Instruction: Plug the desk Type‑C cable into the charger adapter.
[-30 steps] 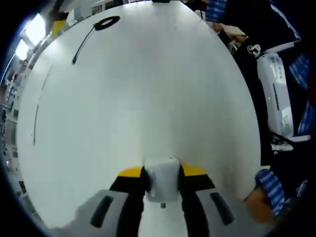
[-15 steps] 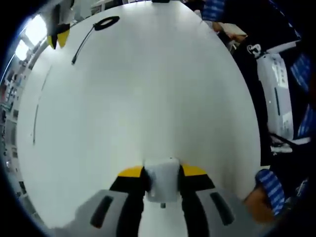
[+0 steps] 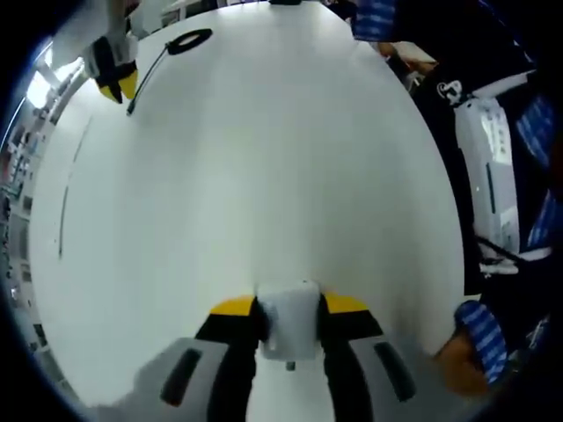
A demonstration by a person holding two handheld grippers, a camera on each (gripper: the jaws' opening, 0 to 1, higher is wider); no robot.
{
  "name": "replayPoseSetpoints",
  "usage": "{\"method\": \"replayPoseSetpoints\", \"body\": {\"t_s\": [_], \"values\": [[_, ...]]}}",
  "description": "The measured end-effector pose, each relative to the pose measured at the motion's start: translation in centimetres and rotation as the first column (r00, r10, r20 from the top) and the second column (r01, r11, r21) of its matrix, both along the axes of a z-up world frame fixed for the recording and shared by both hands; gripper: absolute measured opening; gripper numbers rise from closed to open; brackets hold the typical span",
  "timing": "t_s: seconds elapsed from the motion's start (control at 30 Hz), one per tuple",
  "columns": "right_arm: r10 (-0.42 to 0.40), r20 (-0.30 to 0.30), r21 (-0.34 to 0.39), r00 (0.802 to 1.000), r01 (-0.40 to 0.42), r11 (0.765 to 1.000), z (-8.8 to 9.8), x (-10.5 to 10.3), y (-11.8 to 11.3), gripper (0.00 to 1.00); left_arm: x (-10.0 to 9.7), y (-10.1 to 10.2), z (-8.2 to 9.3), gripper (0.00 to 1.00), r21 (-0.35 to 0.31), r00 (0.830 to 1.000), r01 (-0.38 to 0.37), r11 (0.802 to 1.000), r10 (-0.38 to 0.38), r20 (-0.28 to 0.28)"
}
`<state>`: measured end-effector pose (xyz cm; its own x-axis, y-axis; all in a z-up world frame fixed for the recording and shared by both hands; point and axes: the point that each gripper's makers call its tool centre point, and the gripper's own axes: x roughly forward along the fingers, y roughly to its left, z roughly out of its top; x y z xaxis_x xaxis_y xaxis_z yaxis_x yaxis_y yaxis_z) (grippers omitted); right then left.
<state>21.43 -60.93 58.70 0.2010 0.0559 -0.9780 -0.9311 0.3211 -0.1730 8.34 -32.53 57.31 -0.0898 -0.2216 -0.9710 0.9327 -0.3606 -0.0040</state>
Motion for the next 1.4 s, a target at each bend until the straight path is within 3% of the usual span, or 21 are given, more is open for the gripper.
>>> {"method": "replayPoseSetpoints", "body": {"t_s": [0.27,0.6,0.7,0.87,1.03,1.17,1.23,1.4], "values": [[0.007,-0.06,-0.015,0.998,-0.008,1.0,-1.3,-0.3,-0.3,0.09,-0.1,0.0,-0.1,0.26,-0.003,1.0,0.001,1.0,-0.001,-0.003],[0.018,-0.119,0.009,0.993,-0.017,1.0,-1.3,-0.5,-0.1,0.05,-0.2,0.0,-0.1,0.26,-0.006,1.0,0.002,1.0,-0.002,-0.007],[0.019,-0.185,0.001,0.983,-0.019,1.0,-1.3,-0.6,-0.1,0.05,-0.1,0.0,0.0,0.26,-0.007,1.0,0.002,1.0,-0.003,-0.008],[0.067,-0.229,-0.008,0.971,-0.071,0.997,-1.4,-0.7,0.0,0.06,-0.1,-0.1,0.0,0.26,-0.005,1.0,0.0,1.0,0.0,-0.007],[0.077,-0.238,-0.011,0.968,-0.082,0.997,-1.4,-0.8,0.0,0.06,0.1,-0.1,0.1,0.26,-0.004,1.0,-0.003,1.0,0.003,-0.007],[0.033,-0.233,0.017,0.972,-0.029,0.999,-1.3,-0.5,-0.2,0.06,0.1,0.0,0.1,0.26,-0.005,1.0,-0.003,1.0,0.003,-0.006],[-0.035,-0.217,0.026,0.976,0.042,0.999,-1.4,-0.6,0.0,0.06,0.1,0.0,0.1,0.26,-0.005,1.0,-0.001,1.0,0.001,-0.006],[-0.022,-0.225,0.013,0.974,0.026,1.0,-1.4,-0.5,0.0,0.05,0.0,0.0,0.0,0.26,-0.001,1.0,-0.005,1.0,0.005,-0.002]]}}
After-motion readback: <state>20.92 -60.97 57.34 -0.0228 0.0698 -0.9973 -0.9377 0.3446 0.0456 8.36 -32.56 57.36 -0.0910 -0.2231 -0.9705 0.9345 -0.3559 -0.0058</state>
